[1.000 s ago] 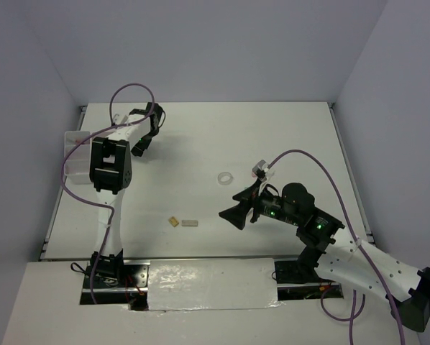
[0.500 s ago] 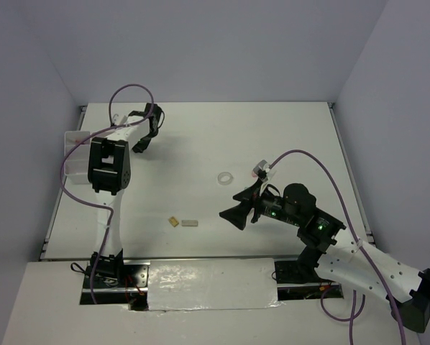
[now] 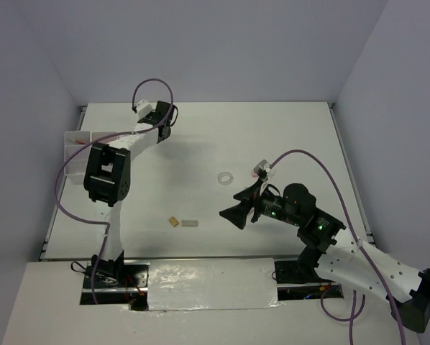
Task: Sort the stationery into containers
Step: Pick up the stationery from the center of the board.
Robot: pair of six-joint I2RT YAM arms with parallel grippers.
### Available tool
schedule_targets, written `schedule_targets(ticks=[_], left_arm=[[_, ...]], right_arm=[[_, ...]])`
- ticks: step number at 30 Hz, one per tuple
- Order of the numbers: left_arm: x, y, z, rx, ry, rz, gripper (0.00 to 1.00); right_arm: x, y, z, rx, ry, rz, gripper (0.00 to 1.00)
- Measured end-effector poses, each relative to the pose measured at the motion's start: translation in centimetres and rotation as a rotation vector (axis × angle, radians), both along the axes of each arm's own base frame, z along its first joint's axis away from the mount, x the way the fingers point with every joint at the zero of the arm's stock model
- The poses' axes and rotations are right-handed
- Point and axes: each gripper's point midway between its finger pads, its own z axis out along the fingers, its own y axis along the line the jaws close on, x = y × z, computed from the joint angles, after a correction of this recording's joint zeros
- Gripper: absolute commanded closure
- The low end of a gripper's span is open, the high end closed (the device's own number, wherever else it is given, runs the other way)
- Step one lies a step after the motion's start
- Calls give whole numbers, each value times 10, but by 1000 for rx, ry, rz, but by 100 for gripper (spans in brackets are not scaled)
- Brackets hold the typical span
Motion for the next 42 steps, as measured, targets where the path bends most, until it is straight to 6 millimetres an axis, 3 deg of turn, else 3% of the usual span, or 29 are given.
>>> schedule_targets(ticks=[5,9,11,14,18,21,25,29,34,38,42], left_arm=[[9,-19,71,28,-152,-162,100],[-13,-37,117,1,-277,-319,100],[-42,-50,136,-19,-334,-425,100],[-94,-86,169,-82,-451,-629,100],[-174,-145,217,-163,-617,-925,100],[-234,-173,241,-218,-711,-1113,100],[-289,-173,260,-241,-800,-1248,100],[-316,-165,264,-222,-841,-1324,100],[-325,-164,250,-210,-811,-1369,100],[-328,-166,234,-211,-763,-1391,100],[-331,-166,236,-216,-771,-1404,100]], right_arm=[[5,-3,1,3,-4,-37,0],[11,-13,12,29,-6,-114,0],[15,-20,24,56,-14,-159,0],[19,-29,56,111,-34,-216,0],[22,-34,107,191,-66,-257,1],[26,-30,135,232,-69,-261,2],[29,-15,141,244,-24,-231,3],[25,22,136,192,37,-179,3],[26,64,126,107,78,-195,4],[41,64,115,85,103,-302,11],[60,62,117,76,104,-410,23]])
